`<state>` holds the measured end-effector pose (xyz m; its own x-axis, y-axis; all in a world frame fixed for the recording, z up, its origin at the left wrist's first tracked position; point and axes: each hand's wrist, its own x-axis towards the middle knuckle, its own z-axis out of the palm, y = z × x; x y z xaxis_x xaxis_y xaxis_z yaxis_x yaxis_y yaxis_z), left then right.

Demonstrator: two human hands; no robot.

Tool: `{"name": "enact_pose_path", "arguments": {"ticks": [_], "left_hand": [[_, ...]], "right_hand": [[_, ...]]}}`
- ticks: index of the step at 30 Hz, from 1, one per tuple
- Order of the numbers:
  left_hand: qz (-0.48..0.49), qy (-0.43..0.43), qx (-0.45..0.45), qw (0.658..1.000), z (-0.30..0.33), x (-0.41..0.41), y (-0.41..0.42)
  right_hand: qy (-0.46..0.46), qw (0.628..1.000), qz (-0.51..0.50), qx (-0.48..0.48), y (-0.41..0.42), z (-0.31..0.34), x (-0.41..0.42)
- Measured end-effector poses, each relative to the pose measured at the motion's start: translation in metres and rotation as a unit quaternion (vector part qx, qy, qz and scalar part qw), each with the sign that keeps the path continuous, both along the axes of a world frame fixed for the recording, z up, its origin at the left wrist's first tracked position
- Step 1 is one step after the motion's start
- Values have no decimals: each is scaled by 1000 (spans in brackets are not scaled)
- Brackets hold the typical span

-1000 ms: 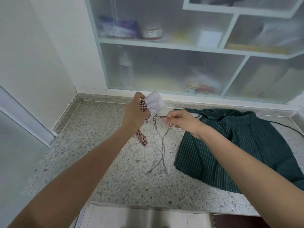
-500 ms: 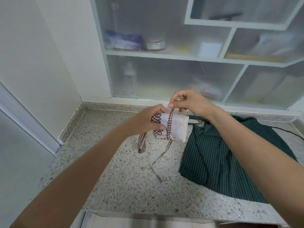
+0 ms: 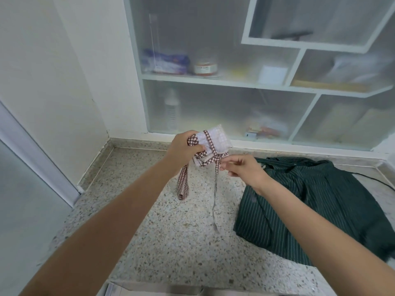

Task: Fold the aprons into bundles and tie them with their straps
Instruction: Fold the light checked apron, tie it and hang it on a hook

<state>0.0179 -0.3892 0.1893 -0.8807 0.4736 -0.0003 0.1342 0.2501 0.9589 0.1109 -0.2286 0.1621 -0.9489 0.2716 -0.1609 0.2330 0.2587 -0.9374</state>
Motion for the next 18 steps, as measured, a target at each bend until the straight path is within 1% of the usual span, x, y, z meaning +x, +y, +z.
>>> {"name": "enact_pose_path", "arguments": {"ticks": [3,4,5,8,11,13,15,16,18], "left_hand": [[4,22,-10,1000,3,-1,2],[3,25,-5,1000,4,-1,3],[3,28,1,1000,6,0,4],[13,29,20,999,9,2,5],[30,26,21,999,10,2,4],[42,29,16,999,10,2,4],[52,56,9,997,10,2,2],[56,89,-6,994,9,1,1],[45,177,-60,981,10,1,-2]], "right_hand": [[25,991,1,131,1,2,0],[31,989,-4,147,0,3,0],[30,992,-5,124,-2,4,1],[20,999,12,-26,-9,5,3],[45,995,9,-94,-13,5,4],[54,993,1,-105,-12,4,4],[53,992,8,-113,-10,4,5],[51,993,17,-110,-9,5,5],[45,996,45,-67,-8,9,7]]}}
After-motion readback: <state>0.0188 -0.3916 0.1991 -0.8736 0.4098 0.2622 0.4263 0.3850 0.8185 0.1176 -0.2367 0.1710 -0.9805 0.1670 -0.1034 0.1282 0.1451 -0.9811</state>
